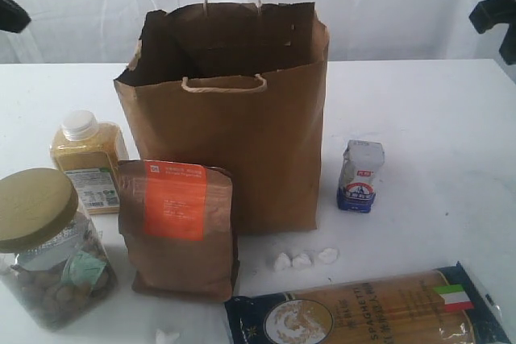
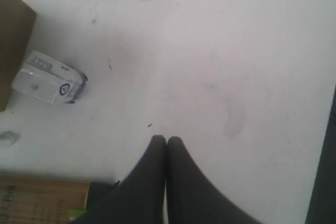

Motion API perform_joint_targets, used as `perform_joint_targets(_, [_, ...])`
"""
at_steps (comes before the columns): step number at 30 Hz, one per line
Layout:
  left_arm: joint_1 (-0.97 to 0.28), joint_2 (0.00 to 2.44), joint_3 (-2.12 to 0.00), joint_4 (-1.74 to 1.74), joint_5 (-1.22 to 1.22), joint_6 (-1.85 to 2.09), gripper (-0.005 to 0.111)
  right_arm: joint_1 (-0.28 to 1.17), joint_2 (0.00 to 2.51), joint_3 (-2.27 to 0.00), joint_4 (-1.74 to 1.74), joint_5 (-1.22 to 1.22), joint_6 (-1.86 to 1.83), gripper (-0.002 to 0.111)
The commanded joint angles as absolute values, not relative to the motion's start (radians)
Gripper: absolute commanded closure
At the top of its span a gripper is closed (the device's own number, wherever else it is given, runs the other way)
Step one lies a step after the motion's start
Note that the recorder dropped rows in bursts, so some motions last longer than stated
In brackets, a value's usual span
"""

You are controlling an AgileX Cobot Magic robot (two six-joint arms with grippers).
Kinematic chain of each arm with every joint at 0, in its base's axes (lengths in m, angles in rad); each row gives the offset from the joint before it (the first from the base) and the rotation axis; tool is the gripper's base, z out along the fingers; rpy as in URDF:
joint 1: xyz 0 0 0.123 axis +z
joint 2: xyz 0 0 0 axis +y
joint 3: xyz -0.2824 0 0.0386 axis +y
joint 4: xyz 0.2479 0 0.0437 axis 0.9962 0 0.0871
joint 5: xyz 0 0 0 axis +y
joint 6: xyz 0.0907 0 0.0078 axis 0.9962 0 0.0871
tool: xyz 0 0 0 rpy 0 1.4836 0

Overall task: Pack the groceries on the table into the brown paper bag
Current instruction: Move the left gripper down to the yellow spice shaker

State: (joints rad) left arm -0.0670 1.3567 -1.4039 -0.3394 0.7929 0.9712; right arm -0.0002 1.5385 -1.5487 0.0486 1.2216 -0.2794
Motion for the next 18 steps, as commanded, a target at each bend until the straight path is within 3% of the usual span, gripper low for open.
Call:
perform_joint_targets(1, [-0.072, 1.478, -1.462, -0.571, 0.991, 1.362, 0.107, -0.008, 1.536, -1.486, 0.055, 1.221, -0.288, 0.108])
perform_joint_targets(11, [-0.072, 1.536, -1.462, -0.579, 0.986, 1.365, 0.104, -0.008, 1.536, -1.421, 0.053, 1.221, -0.288, 0.108])
perform_joint_targets(15, [-0.072, 1.536, -1.462, -0.535, 1.060, 1.365, 0.082, -0.008, 1.536, -1.409, 0.055, 1.221, -0.288, 0.108])
perform_joint_targets(18, [-0.072, 1.536, -1.462, -0.515, 1.066, 1.365, 0.053, -0.008, 1.536, -1.396, 0.055, 1.221, -0.288, 0.108])
